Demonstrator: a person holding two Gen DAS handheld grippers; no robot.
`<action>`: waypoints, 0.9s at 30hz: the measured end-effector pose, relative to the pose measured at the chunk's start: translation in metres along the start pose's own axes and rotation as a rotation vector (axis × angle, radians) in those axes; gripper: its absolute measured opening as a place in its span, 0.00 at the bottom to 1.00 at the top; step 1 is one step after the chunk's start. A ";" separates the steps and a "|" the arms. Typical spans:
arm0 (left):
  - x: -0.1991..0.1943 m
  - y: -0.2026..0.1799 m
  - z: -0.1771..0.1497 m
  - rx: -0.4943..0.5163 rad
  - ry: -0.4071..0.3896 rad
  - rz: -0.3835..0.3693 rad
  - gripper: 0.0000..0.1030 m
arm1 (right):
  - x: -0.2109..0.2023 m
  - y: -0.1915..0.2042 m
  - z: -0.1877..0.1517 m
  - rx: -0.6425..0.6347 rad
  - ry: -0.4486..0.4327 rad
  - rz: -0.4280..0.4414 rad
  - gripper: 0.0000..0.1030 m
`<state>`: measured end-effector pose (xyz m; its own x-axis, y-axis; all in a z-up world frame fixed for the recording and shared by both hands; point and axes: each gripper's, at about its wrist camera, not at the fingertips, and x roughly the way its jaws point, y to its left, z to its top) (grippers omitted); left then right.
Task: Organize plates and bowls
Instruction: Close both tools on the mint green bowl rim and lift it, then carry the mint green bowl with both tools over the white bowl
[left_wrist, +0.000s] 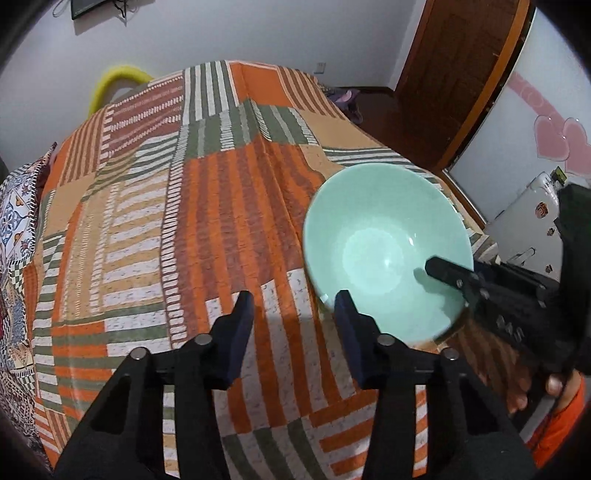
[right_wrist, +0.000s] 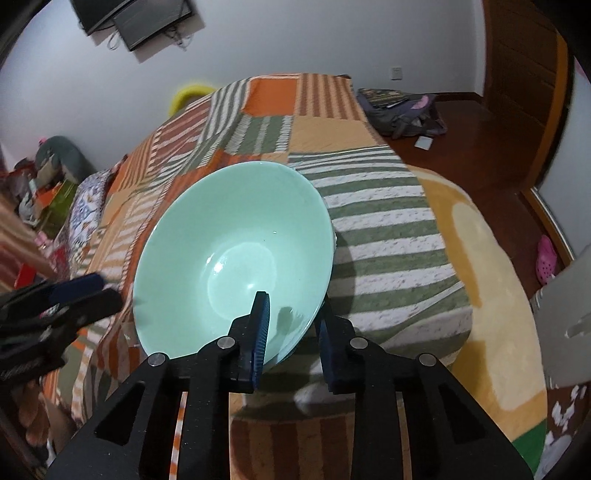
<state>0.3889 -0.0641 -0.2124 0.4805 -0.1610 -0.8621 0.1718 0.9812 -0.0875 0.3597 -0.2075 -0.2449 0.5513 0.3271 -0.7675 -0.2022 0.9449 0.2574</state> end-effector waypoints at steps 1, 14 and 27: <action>0.003 -0.002 0.002 0.000 0.008 0.000 0.37 | 0.000 0.002 -0.001 -0.008 0.003 0.009 0.22; 0.044 -0.013 0.011 0.011 0.069 0.031 0.17 | 0.002 0.006 -0.005 -0.009 0.007 0.040 0.22; 0.013 -0.020 -0.007 0.036 0.057 0.035 0.17 | -0.019 0.018 -0.011 -0.008 -0.014 0.030 0.21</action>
<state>0.3859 -0.0852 -0.2248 0.4370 -0.1191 -0.8916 0.1867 0.9816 -0.0397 0.3363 -0.1970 -0.2326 0.5564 0.3550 -0.7513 -0.2251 0.9347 0.2750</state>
